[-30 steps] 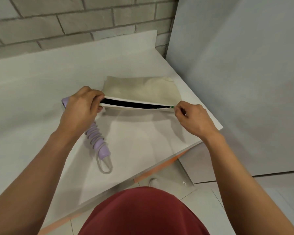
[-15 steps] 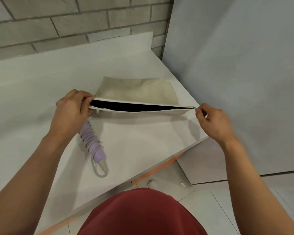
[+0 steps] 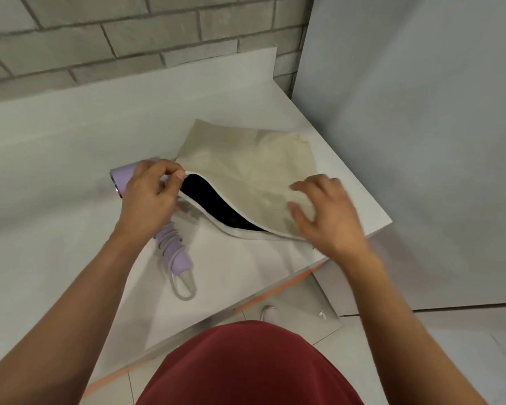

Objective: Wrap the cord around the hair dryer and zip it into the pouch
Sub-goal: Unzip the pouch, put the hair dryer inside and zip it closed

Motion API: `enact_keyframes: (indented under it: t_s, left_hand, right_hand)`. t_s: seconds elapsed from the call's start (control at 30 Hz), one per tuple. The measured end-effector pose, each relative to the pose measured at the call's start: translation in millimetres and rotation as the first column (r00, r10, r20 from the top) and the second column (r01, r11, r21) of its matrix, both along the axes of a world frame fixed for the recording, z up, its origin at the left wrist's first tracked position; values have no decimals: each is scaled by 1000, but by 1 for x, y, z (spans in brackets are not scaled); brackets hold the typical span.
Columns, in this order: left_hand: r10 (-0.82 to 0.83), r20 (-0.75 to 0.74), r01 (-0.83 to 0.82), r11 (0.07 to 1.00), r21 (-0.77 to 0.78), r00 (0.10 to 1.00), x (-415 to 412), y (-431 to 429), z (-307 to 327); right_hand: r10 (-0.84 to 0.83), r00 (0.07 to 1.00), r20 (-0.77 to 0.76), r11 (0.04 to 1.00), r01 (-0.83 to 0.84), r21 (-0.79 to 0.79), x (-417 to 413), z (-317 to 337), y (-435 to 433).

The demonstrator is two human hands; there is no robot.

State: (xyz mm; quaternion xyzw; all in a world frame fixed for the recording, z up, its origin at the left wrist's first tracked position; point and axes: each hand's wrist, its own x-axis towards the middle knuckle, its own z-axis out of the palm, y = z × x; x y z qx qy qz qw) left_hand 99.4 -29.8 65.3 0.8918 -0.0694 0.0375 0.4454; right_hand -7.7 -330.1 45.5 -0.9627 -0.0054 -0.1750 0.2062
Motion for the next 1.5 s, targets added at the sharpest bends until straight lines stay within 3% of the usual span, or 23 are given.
enact_keyframes:
  t_s: [0.1, 0.17, 0.27, 0.33, 0.4, 0.47, 0.67, 0.77, 0.87, 0.97, 1.07, 1.17, 1.27, 1.4, 1.5]
  left_hand:
    - [15, -6, -15, 1000, 18, 1000, -1, -2, 2]
    - [18, -25, -18, 1000, -13, 1000, -3, -2, 5]
    - [14, -110, -29, 990, -135, 994, -1, 4, 5]
    - [17, -215, -70, 967, -245, 976, 1, 7, 3]
    - [28, -320, -156, 910, -383, 947, 5, 6, 2]
    - [28, -432, -256, 839, -479, 901, 10, 1, 4]
    - [70, -524, -402, 729, -555, 849, 24, -19, 9]
    - [-22, -489, -262, 824, -502, 872, 26, -20, 18]
    - [-181, -401, 9, 919, -393, 898, 25, -9, 20]
    - [-351, -324, 247, 914, -321, 878, 28, 11, 22]
    - [-438, -140, 426, 899, -105, 888, 34, 17, 18]
    - [-464, 158, 433, 879, 198, 871, 36, 16, 12]
    - [-556, 327, 388, 801, 455, 764, 38, 22, 11]
    - [-698, 265, 437, 651, 620, 665, 39, 27, 14]
    - [-649, 212, 407, 663, 628, 731, 40, 25, 8]
  right_hand:
    - [94, 985, -145, 994, -85, 68, 11, -11, 43]
    - [63, 964, -260, 997, -50, 54, 17, -25, 54]
    - [-2, 960, -279, 1000, -3, -17, 26, -44, 50]
    - [-33, 961, -274, 982, 82, 169, 30, -44, 41]
    - [-9, 963, -270, 890, 131, 437, 33, -33, 33]
    - [43, 974, -221, 792, 101, 602, 35, -23, 26]
    - [107, 985, -137, 749, 11, 662, 50, -15, 9]
    - [208, 967, -143, 690, -42, 723, 54, -7, -4]
    - [310, 948, -73, 784, -212, 583, 58, 4, -18]
    - [346, 937, -46, 918, -327, 225, 67, 9, -31]
    - [318, 947, -36, 946, -320, -52, 77, 10, -40]
    - [315, 949, 0, 936, -311, -163, 89, 17, -47]
    - [217, 975, -50, 958, -222, -181, 94, 28, -49]
    - [118, 986, -119, 962, -143, -233, 103, 37, -48]
    - [59, 967, -248, 944, -135, -301, 113, 35, -43]
